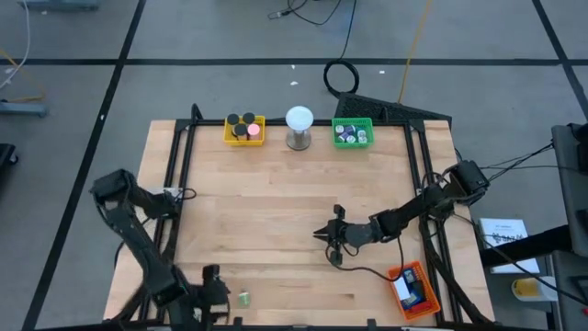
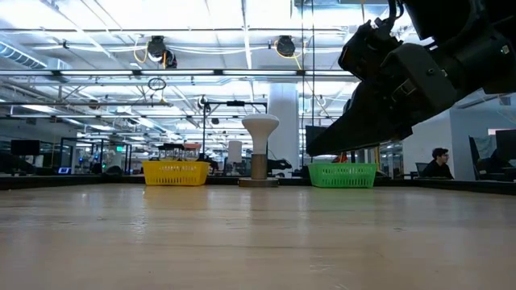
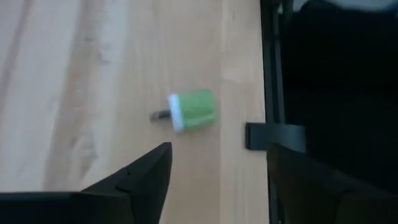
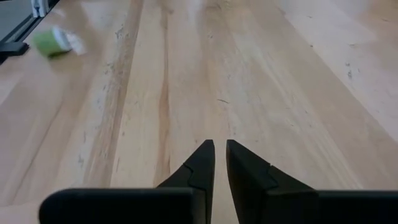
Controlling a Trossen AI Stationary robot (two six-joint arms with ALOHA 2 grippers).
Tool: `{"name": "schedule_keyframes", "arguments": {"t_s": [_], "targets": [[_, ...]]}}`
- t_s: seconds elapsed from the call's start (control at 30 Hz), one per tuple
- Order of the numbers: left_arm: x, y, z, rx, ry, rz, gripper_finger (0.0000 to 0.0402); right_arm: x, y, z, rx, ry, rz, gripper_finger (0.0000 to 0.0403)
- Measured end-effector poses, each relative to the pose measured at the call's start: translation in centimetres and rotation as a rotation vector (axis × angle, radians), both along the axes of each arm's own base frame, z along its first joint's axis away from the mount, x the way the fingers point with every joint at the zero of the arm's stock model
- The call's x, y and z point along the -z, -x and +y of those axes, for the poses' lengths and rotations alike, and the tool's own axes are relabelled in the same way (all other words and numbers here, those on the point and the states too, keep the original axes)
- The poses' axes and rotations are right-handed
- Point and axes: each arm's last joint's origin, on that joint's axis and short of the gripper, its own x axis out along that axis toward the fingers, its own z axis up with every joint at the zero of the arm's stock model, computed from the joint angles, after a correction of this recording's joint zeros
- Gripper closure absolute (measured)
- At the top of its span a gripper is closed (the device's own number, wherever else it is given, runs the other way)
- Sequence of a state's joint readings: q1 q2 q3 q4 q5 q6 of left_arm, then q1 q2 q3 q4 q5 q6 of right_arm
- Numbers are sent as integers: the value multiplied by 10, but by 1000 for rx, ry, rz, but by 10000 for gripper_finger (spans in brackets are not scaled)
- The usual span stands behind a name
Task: Pick & Place Office items
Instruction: Put the green charger adapter into the green bin
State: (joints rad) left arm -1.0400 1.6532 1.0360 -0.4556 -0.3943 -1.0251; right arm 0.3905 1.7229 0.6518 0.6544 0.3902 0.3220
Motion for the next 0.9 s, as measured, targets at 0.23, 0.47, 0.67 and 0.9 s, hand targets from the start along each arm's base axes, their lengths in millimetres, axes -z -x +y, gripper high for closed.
{"name": "schedule_keyframes", "arguments": {"t_s": [0.23, 0.47, 0.67, 0.9], "targets": [[28, -19, -30, 4, -191, 45, 109, -1, 1, 3, -16, 7, -11, 366], [40, -25, -42, 0, -253, 124, 107, -2, 0, 3, -19, 11, -20, 367], [35, -20, -33, -123, -250, 189, 137, -2, 0, 3, -19, 10, -21, 367], [35, -19, -31, -162, -243, 206, 157, -2, 0, 3, -18, 10, -21, 367]]}}
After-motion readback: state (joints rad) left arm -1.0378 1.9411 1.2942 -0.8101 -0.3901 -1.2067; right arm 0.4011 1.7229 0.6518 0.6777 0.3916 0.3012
